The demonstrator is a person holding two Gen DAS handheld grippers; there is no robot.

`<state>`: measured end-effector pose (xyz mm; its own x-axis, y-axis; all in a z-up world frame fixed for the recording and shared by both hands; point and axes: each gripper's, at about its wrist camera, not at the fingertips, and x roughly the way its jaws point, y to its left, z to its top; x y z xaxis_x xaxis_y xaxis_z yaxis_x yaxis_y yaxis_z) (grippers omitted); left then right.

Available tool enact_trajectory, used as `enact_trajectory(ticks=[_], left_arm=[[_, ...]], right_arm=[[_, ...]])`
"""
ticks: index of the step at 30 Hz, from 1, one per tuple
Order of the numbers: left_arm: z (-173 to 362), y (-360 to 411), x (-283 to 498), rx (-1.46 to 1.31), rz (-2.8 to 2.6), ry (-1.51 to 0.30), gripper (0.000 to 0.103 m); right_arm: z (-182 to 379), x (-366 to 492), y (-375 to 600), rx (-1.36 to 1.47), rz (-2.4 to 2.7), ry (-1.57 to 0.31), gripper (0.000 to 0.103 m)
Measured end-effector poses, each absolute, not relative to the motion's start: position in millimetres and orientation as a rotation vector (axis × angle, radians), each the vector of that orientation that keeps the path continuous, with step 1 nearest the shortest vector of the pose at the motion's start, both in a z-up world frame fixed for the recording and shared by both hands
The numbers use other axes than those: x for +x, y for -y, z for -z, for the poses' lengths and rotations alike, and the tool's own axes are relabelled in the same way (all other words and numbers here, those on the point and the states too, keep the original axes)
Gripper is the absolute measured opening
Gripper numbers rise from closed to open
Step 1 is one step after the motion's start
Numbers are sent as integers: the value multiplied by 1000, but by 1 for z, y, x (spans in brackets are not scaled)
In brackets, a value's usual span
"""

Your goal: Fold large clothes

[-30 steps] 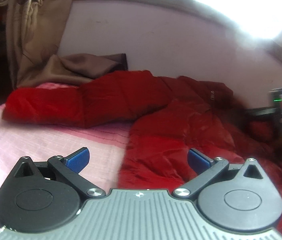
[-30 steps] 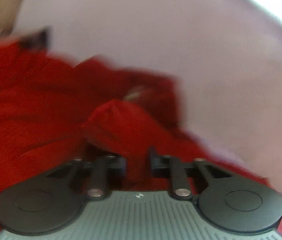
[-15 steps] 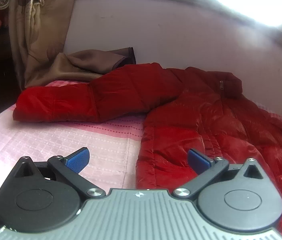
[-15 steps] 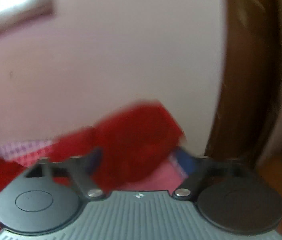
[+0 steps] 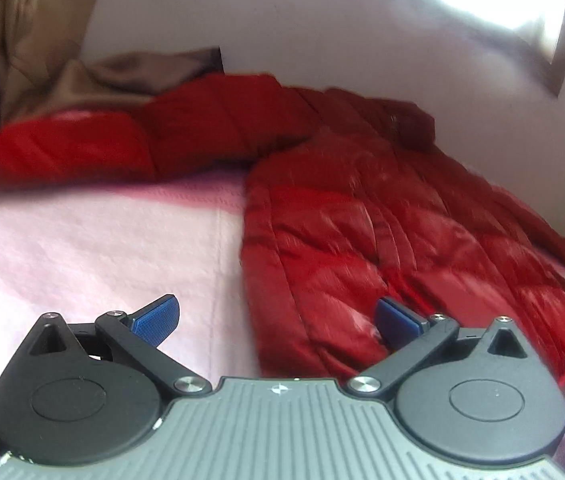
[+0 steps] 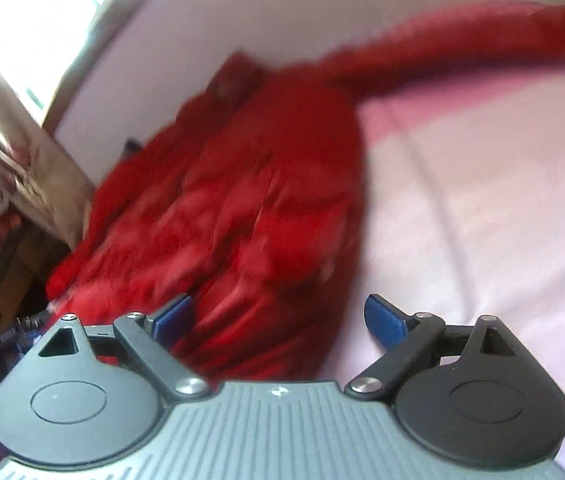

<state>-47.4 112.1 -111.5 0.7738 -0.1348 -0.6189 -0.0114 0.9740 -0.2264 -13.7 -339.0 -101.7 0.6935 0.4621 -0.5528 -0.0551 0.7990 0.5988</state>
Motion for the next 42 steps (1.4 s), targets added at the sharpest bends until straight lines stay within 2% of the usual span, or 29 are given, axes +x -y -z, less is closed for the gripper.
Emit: enact_trajectory(ticks=[1, 3, 4, 5, 6, 7, 8, 10, 14, 25, 28, 30, 31, 32, 33, 34, 35, 36, 39, 42], left_arm=[[116, -113, -46, -259, 80, -701, 102], [124, -114, -43, -316, 120, -723, 94], [125, -111, -42, -300, 123, -714, 92], [125, -107, -42, -273, 133, -710, 70], [124, -105, -41, -264, 184, -717, 37], [122, -105, -41, -280, 221, -723, 32], [118, -106, -44, -287, 211, -720, 23], [109, -103, -53, -261, 201, -695, 17], [95, -101, -72, -247, 199, -694, 13], [101, -110, -109, -247, 200, -729, 14], [100, -110, -114, -242, 202, -715, 18], [94, -112, -115, -215, 191, -696, 30], [89, -114, -116, -204, 186, -687, 35], [84, -115, -120, -197, 177, -671, 49], [77, -117, -124, -191, 164, -646, 73], [70, -120, -129, -186, 151, -620, 83], [62, -120, -134, -184, 132, -573, 94], [52, -121, -139, -181, 114, -515, 95], [28, -114, -131, -171, 112, -436, 101], [17, -97, -105, -201, 128, -394, 101]], right_arm=[[101, -21, 326, 575, -309, -732, 94], [102, -23, 308, 584, -352, -716, 92], [102, -21, 302, 576, -360, -703, 76], [102, -19, 297, 558, -359, -698, 63], [104, -19, 292, 544, -351, -697, 50], [106, -16, 294, 559, -345, -688, 40], [106, -17, 298, 588, -342, -675, 35], [102, -20, 307, 613, -328, -657, 27], [93, -54, 325, 651, -338, -649, 23], [97, -126, 335, 761, -349, -719, 22], [104, -135, 338, 772, -335, -745, 23], [106, -136, 343, 801, -353, -753, 25], [104, -138, 347, 802, -335, -746, 29], [101, -139, 351, 797, -326, -738, 34], [95, -140, 357, 793, -324, -716, 43], [87, -143, 364, 792, -313, -678, 65], [80, -145, 373, 797, -287, -636, 78], [73, -146, 384, 808, -260, -590, 96], [59, -137, 416, 840, -193, -478, 97], [53, -110, 449, 833, -122, -428, 97]])
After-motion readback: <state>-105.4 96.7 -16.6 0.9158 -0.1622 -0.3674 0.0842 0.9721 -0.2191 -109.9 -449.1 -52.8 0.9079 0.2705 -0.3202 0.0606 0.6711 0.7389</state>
